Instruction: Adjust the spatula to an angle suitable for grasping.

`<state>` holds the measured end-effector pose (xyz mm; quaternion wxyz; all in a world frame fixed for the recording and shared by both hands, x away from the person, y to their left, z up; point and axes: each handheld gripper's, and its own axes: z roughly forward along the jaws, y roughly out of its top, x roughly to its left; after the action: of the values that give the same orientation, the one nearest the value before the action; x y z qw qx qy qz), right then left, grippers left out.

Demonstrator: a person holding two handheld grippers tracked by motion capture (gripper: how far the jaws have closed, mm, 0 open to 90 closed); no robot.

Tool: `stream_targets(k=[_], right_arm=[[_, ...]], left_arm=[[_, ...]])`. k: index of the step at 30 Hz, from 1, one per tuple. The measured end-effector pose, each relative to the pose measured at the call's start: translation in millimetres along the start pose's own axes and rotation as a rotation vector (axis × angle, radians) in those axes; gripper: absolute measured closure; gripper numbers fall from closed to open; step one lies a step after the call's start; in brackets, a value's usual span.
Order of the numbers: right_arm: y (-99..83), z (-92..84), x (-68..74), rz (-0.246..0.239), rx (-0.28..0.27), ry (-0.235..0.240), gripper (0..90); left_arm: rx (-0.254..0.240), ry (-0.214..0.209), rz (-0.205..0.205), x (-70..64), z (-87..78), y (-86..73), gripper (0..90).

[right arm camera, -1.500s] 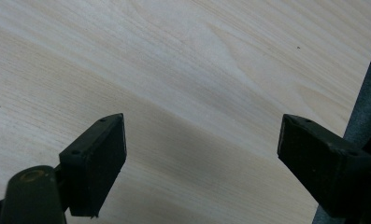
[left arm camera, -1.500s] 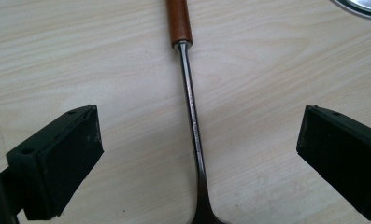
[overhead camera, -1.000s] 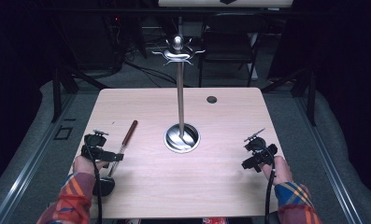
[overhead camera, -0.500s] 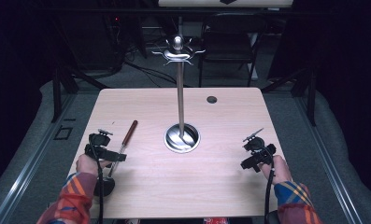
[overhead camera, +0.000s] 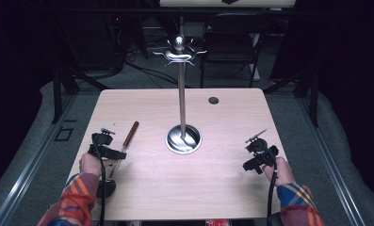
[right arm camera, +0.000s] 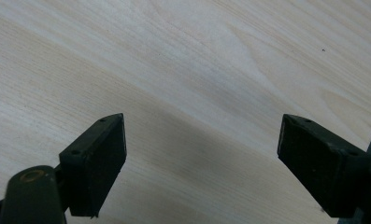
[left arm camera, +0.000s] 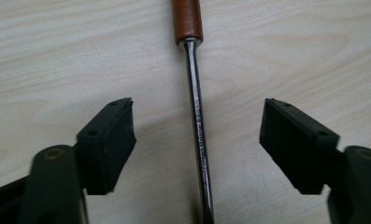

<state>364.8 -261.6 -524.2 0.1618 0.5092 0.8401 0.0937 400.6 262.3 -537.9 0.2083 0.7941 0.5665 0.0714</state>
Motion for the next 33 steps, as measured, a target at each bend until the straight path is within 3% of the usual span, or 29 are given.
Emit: stream_targets(k=[1, 2, 4, 5, 13, 20, 21, 26, 28, 33], right_arm=[[-0.9, 2.1, 1.3, 0.023, -0.025, 0.003, 15.2], [0.3, 0.6, 0.2, 0.001, -0.002, 0.004, 15.2], [-0.8, 2.4, 2.0, 0.018, -0.027, 0.008, 15.2], [0.1, 0.2, 1.7, -0.003, -0.004, -0.001, 15.2], [-0.8, -1.1, 0.9, -0.001, -0.005, 0.001, 15.2], [-1.7, 2.3, 4.5, 0.001, -0.013, -0.005, 15.2], [-0.6, 0.9, 3.1, -0.02, 0.01, -0.002, 15.2], [-0.7, 0.9, 3.6, -0.019, 0.016, -0.006, 15.2], [-1.7, 2.4, 5.1, 0.004, -0.013, -0.007, 15.2], [-1.5, 0.1, 4.3, -0.015, 0.012, -0.01, 15.2]], left_arm=[[0.0, 0.005, 0.007, -0.6, 0.4, 0.7, 32.5], [-0.008, 0.001, 0.013, -1.2, 0.9, 1.5, 34.2], [-0.005, 0.007, 0.018, -2.0, 3.0, 3.0, 37.4], [-0.003, 0.008, 0.022, -1.8, 4.2, 3.9, 38.8], [-0.023, -0.011, -0.01, 4.1, 10.2, 13.0, 52.0], [0.007, -0.013, -0.021, 5.9, 16.0, 15.8, 59.6], [0.012, -0.015, -0.023, 6.0, 16.9, 16.0, 61.3], [0.026, -0.014, -0.006, 5.1, 20.5, 18.3, 68.3], [0.028, -0.011, 0.011, 5.1, 21.2, 19.2, 73.1], [0.035, -0.005, 0.01, 4.8, 24.1, 19.8, 79.3]])
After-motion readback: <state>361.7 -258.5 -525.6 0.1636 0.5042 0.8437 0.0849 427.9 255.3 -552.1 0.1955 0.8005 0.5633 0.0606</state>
